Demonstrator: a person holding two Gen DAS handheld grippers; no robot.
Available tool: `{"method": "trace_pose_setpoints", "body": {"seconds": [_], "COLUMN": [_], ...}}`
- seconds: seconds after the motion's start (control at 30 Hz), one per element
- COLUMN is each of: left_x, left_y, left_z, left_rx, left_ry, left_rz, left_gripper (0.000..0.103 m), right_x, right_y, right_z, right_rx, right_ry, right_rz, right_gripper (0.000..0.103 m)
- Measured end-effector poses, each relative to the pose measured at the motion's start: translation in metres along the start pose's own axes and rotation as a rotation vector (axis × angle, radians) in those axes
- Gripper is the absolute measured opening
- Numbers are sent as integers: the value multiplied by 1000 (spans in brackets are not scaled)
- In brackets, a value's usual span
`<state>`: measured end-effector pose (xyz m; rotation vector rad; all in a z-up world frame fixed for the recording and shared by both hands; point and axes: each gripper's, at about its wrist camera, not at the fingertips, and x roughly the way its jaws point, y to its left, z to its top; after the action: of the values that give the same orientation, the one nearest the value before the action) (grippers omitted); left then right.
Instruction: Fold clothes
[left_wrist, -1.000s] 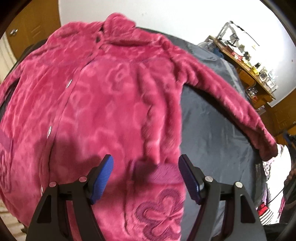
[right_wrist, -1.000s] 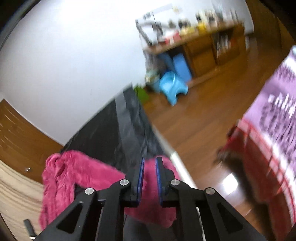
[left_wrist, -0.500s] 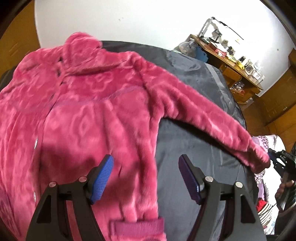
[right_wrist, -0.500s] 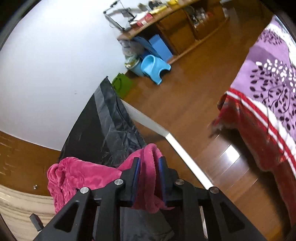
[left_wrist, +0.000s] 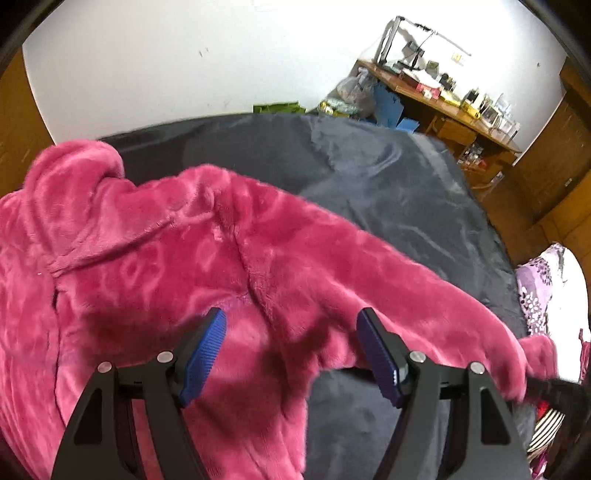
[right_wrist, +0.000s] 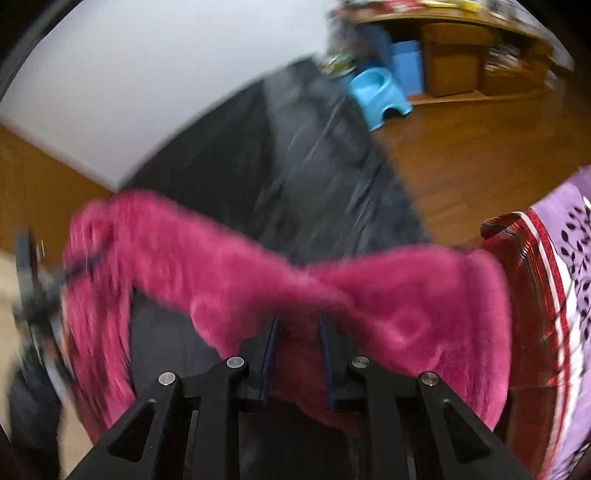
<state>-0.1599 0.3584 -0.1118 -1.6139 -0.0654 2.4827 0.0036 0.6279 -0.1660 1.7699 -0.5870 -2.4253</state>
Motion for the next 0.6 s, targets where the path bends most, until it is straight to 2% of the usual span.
{"method": "trace_pose_setpoints", "body": {"seconds": [0.03,0.17,0.3,0.37,0.43,0.5,0.57,0.6], "left_x": [6,17,17,19,16,15,14,14], "left_y": [3,17,32,35,33,34,36,36], "left_z": [-1,-18,-35,-44,-52,-56,-56,-57], "left_rx": [5,28,50,92,140,141,134,135], "left_ry": [20,82,114,136,115,106,104,103], "left_rz": [11,40,48,86,98,91,87,87], "left_gripper": [77,77,78,77,78,78,78,78], "right_x": [6,7,3,1,-1,-5,-8,-10], "right_y": [3,5,0,0,-3,-4,-2,0], "right_z": [-14,-52,-71,-77,-80,-82,-82,-81], "right_rx": [-14,-29,10,-5,-4,-22,-61,-77], "right_ry": [32,33,25,5,-30,-60,-58,-49], "right_rz": [6,36,75,81,100,126,142,141], "right_gripper": [23,23,23,23,25,31,47,50]}}
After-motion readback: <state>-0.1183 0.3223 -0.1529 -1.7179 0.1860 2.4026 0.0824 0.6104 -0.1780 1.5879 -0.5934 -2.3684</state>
